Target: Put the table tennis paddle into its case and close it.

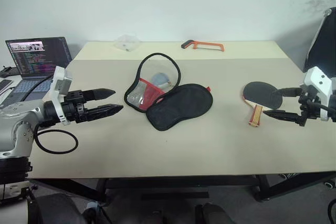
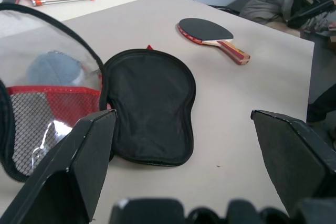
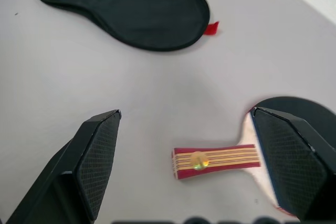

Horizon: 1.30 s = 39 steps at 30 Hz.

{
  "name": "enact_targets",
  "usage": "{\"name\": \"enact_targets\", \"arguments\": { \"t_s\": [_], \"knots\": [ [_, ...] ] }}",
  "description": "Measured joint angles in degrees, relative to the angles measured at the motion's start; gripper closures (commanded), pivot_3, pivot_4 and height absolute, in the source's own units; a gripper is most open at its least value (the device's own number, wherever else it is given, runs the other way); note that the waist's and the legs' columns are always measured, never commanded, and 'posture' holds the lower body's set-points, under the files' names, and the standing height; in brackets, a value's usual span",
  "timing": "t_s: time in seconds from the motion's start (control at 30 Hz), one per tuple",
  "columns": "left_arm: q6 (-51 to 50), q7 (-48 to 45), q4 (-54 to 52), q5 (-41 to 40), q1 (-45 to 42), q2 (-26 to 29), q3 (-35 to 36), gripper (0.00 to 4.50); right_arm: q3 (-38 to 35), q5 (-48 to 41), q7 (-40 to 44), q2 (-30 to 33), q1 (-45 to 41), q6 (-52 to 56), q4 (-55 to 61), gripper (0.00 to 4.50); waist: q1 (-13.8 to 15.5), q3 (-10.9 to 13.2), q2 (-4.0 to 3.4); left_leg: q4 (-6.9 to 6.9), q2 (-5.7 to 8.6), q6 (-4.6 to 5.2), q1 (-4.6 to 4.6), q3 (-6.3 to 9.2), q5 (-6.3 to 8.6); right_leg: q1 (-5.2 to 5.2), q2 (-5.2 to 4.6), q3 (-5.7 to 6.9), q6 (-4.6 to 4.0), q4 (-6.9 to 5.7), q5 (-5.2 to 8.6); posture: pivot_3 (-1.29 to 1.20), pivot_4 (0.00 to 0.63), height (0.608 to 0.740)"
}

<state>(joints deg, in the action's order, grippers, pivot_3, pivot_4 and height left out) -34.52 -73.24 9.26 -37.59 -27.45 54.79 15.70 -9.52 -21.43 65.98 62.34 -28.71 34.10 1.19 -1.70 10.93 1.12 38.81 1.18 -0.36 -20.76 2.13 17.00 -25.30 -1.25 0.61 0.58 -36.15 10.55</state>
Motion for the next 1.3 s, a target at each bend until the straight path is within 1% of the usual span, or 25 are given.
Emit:
{"name": "enact_targets", "arguments": {
  "t_s": [0.17, 0.3, 0.37, 0.47, 0.53, 0.63, 0.73, 0.83, 0.9, 1.0, 1.13, 1.2, 1.3],
  "knots": [
    [0.3, 0.2, 0.0, 0.0, 2.8, 0.0, 1.1, 0.0, 1.4, 0.1, -0.1, -0.1, -2.1, -0.1, -0.4, 0.06, 0.0, 0.0, 0.0, -0.01, 0.0, 0.0, -0.05, 0.02, 0.0, 0.0, 0.0, 0.01, -0.01, 0.03, 0.01, 0.0, 0.15, 0.74],
    [0.6, 1.2, 0.0, 0.4, 3.0, -0.7, 0.9, 0.0, 1.7, -0.1, -0.5, -1.0, -2.1, -0.1, -0.2, 0.06, 0.2, 0.0, 0.0, 0.0, 0.03, 0.0, -0.06, 0.05, 0.0, 0.01, -0.01, 0.0, 0.0, 0.04, 0.0, 0.0, 0.15, 0.74],
    [2.2, 1.4, 0.6, 1.8, 1.9, -1.0, 0.0, 0.0, 1.8, 0.0, -0.8, -1.1, -2.3, -0.2, -0.2, 0.06, 0.3, 0.0, 0.01, 0.01, 0.04, 0.0, -0.06, 0.05, 0.0, 0.01, -0.01, 0.02, 0.0, 0.04, 0.0, 0.0, 0.15, 0.74],
    [4.2, 2.9, 4.4, 4.4, -2.4, -1.9, -1.4, 0.0, 1.7, 0.0, -1.2, -1.3, -2.4, -0.7, 0.0, 0.06, 0.4, 0.0, 0.02, 0.03, 0.04, 0.0, -0.05, 0.02, 0.0, 0.04, 0.0, 0.05, 0.0, 0.03, 0.0, 0.0, 0.15, 0.74],
    [4.9, 4.7, 9.5, 6.1, -7.2, -4.1, -2.4, 0.0, 1.6, -0.2, -1.7, -2.0, -1.9, -0.6, 1.4, 0.06, 0.6, 0.0, 0.03, 0.06, 0.04, 0.0, -0.05, -0.01, 0.0, 0.07, 0.01, 0.07, 0.01, 0.02, -0.02, 0.0, 0.15, 0.74],
    [5.1, 6.4, 17.8, 9.1, -13.9, -9.9, -5.8, 0.0, 1.5, -0.5, -3.2, -3.3, -0.9, 0.2, 4.0, 0.06, 1.0, 0.0, 0.07, 0.11, 0.08, 0.0, -0.05, -0.06, -0.01, 0.12, 0.0, 0.06, 0.07, 0.02, -0.06, 0.0, 0.15, 0.74],
    [5.5, 5.2, 23.1, 12.5, -15.9, -13.9, -11.6, 0.0, 1.7, -0.4, -5.1, -4.8, -0.6, 0.5, 5.3, 0.06, 1.2, -0.1, 0.09, 0.11, 0.09, 0.05, -0.09, -0.15, 0.02, 0.01, 0.0, -0.01, 0.08, 0.02, -0.11, 0.0, 0.15, 0.74],
    [7.9, 4.8, 30.3, 16.5, -20.0, -16.2, -14.8, 0.0, 1.4, -0.7, -6.8, -5.4, -0.1, 2.4, 6.4, 0.06, 1.2, 0.0, 0.21, 0.12, 0.06, 0.09, -0.14, -0.21, 0.05, -0.02, 0.01, 0.02, -0.15, 0.04, -0.25, 0.0, 0.15, 0.74],
    [10.2, 4.3, 33.5, 18.5, -23.2, -17.1, -15.6, 0.0, 1.3, -1.4, -10.2, -8.6, -0.7, 4.6, 8.4, 0.06, 1.2, 0.0, 0.26, 0.12, 0.01, 0.09, -0.1, -0.25, 0.05, -0.01, 0.0, 0.0, -0.17, 0.03, -0.26, 0.0, 0.15, 0.74],
    [11.3, 2.5, 33.8, 18.6, -24.7, -16.8, -15.3, 0.0, 1.8, -3.0, -16.2, -14.3, -1.6, 10.2, 11.9, 0.06, 0.9, 0.0, 0.26, 0.1, -0.01, 0.09, -0.07, -0.21, 0.05, -0.03, -0.04, -0.07, -0.19, 0.01, -0.28, 0.0, 0.15, 0.74],
    [11.9, 1.4, 33.8, 19.9, -23.7, -17.0, -15.5, 0.0, 3.6, -4.6, -18.9, -17.4, -1.5, 12.9, 16.0, 0.06, 0.9, 0.0, 0.25, 0.13, 0.07, 0.1, -0.11, 0.03, 0.05, -0.01, -0.01, 0.0, -0.19, 0.01, -0.27, 0.0, 0.15, 0.74],
    [12.8, 2.4, 34.0, 21.2, -23.1, -18.3, -16.0, 0.0, 4.1, -4.5, -20.5, -18.2, -1.5, 13.5, 16.0, 0.06, 1.2, 0.0, 0.26, 0.16, 0.1, 0.1, -0.12, 0.03, 0.05, -0.01, -0.02, -0.01, -0.13, 0.02, -0.31, 0.0, 0.15, 0.74],
    [15.2, 7.2, 35.1, 23.6, -23.2, -22.7, -16.5, 0.0, 5.1, -4.6, -22.4, -20.3, -2.5, 14.3, 16.1, 0.06, 1.8, 0.0, 0.3, 0.21, 0.11, 0.11, -0.12, 0.08, 0.04, 0.03, -0.03, -0.01, -0.1, 0.04, -0.33, 0.0, 0.15, 0.74]
  ]
}}
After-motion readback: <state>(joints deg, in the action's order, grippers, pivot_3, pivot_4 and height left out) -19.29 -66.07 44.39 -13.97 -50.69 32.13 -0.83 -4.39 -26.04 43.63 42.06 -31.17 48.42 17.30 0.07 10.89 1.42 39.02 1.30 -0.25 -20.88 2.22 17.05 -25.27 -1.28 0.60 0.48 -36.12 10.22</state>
